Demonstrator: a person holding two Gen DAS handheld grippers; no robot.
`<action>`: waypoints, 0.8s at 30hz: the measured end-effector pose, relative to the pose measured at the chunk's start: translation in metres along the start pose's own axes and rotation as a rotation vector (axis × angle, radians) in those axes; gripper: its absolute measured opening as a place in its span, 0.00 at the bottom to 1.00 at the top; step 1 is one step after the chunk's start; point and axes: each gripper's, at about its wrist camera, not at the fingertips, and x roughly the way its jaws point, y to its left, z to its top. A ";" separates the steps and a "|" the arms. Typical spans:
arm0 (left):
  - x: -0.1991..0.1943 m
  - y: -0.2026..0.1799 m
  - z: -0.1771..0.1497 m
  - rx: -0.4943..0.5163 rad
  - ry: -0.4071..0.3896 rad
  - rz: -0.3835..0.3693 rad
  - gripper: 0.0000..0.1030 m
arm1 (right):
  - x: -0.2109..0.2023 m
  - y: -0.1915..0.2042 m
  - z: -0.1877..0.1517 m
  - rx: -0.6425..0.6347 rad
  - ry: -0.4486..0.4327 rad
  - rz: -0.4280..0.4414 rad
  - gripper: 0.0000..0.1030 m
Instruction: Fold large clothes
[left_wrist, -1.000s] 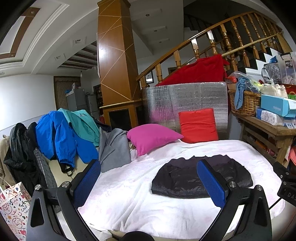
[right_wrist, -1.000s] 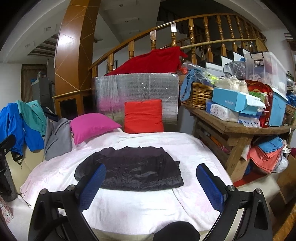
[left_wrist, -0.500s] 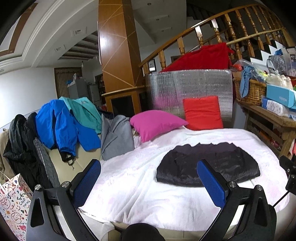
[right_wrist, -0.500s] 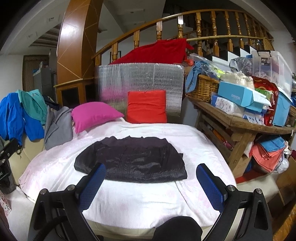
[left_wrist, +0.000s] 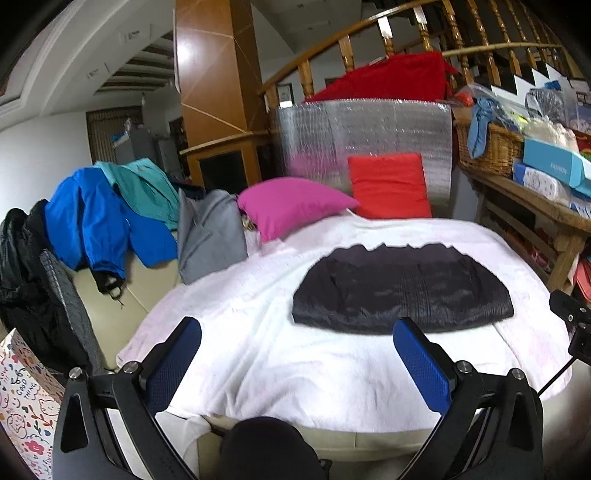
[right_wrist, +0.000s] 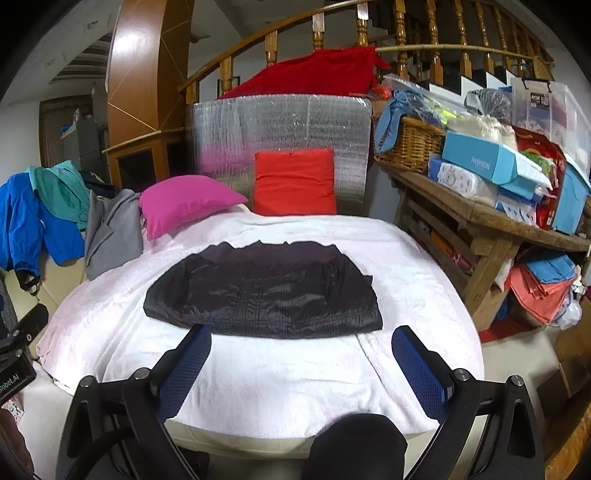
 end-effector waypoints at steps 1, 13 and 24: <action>0.004 -0.002 -0.002 0.004 0.012 -0.003 1.00 | 0.005 -0.001 -0.002 0.002 0.013 -0.003 0.97; 0.029 -0.019 -0.014 0.029 0.117 -0.031 1.00 | 0.039 -0.008 -0.016 0.031 0.096 -0.007 0.97; 0.019 -0.025 -0.007 0.050 0.087 -0.055 1.00 | 0.039 -0.016 -0.013 0.061 0.092 -0.024 0.97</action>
